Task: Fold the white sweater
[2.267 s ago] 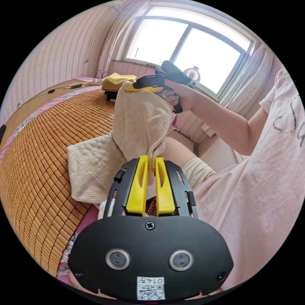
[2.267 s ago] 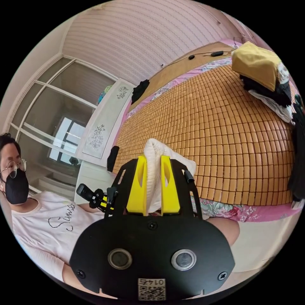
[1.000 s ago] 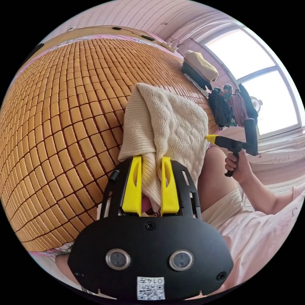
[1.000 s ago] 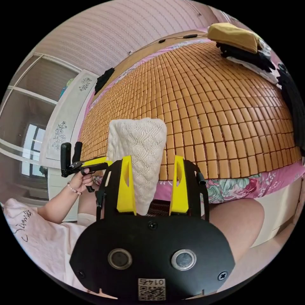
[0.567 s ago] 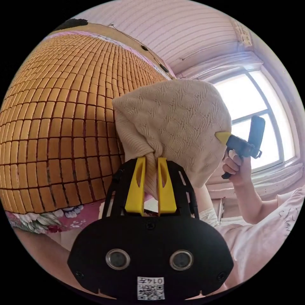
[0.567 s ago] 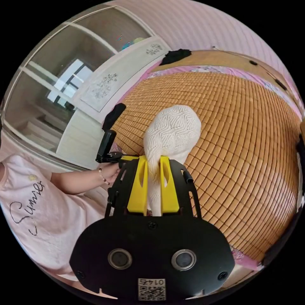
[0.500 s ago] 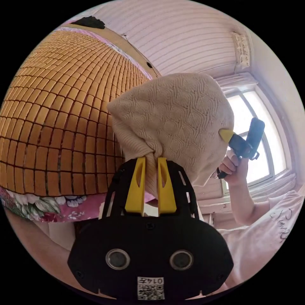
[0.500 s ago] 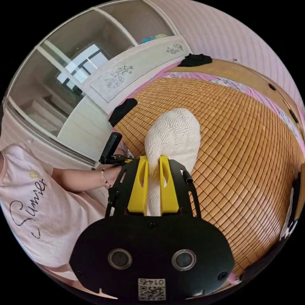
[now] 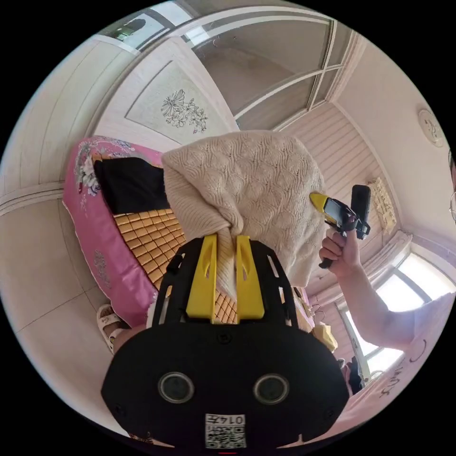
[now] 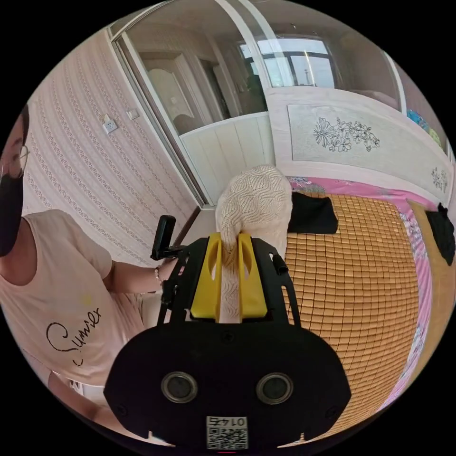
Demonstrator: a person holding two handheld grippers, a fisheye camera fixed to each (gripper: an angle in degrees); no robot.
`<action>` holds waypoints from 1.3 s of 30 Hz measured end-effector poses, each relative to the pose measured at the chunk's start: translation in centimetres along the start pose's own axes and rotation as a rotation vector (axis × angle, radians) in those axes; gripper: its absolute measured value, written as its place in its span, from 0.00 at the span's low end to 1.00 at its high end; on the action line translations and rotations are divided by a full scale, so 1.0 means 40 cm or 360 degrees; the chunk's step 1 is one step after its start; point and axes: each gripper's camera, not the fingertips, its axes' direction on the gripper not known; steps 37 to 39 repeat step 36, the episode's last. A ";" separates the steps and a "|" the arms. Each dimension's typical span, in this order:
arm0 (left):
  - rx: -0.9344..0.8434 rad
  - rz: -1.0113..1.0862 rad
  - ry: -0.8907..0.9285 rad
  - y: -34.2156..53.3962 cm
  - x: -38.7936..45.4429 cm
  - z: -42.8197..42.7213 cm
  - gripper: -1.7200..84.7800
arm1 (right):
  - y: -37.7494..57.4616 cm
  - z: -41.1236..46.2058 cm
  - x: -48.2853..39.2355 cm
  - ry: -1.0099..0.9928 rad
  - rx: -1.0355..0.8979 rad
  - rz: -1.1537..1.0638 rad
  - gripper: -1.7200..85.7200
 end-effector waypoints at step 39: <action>-0.0908 0.1331 0.0724 0.270 0.926 0.300 0.07 | 1.054 -0.621 -0.895 0.1914 -0.0067 0.1904 0.10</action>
